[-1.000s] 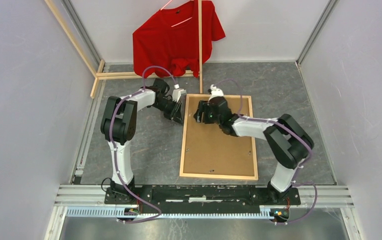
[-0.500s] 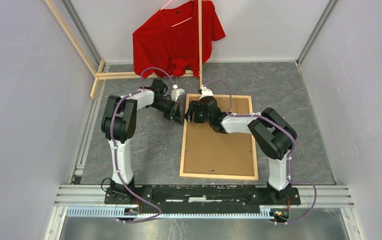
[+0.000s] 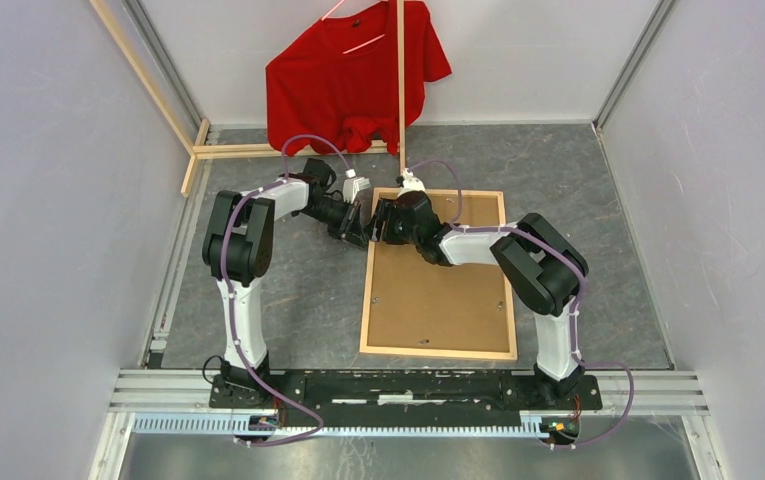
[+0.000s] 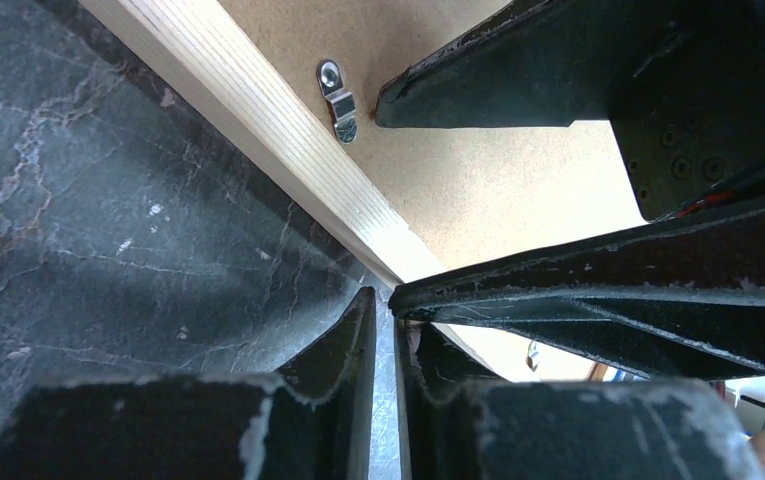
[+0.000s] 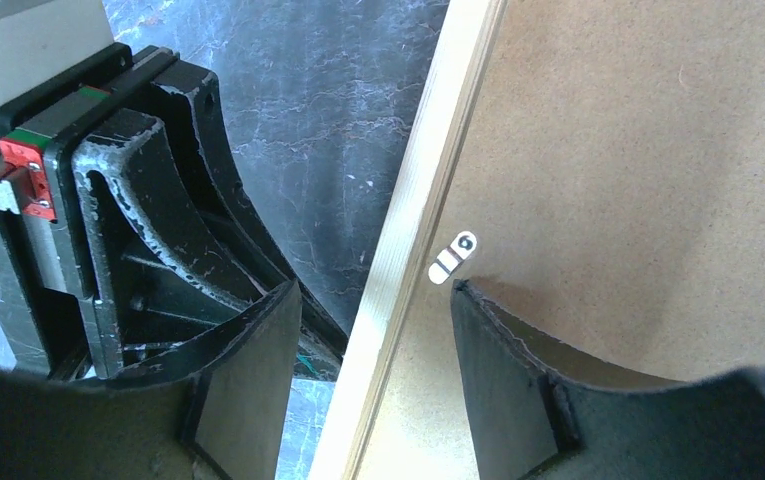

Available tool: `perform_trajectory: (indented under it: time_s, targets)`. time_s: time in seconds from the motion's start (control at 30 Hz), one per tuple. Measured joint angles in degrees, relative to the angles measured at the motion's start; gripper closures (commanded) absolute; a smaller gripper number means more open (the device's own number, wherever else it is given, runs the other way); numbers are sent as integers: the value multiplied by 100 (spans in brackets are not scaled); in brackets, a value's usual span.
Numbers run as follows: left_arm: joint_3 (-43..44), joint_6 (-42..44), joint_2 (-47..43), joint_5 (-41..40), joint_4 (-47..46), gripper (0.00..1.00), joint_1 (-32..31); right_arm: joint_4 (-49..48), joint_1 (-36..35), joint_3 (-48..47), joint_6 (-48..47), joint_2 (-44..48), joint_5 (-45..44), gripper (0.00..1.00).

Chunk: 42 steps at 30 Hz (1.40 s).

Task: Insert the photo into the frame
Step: Install the photo frame at the center of the board.

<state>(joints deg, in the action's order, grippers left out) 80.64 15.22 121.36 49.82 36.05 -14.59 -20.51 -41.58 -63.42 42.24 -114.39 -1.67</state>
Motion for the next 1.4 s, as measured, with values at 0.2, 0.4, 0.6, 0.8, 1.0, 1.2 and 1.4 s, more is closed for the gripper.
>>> perform_trajectory:
  time_s: [0.2,0.4,0.6,0.8,1.0,1.2,1.4]
  targets:
    - [-11,0,0,0,-11,83,0,-9,0,0,63,-11,-9,37]
    - [-46,0,0,2,-20,83,-2,-92,0,-37,142,-79,-39,38]
    - [-46,0,0,2,-20,83,-4,-127,0,-50,175,-105,-63,38]
    - [-48,0,0,2,-20,84,-4,-133,-7,-59,212,-120,-118,39]
    - [-109,2,0,0,-24,84,-7,-162,-4,-98,258,-164,-140,39]
    - [-122,2,0,0,-24,84,-7,-168,-4,-98,289,-168,-142,39]
    - [-127,2,0,-11,-33,84,-24,-190,-4,-98,337,-181,-160,39]
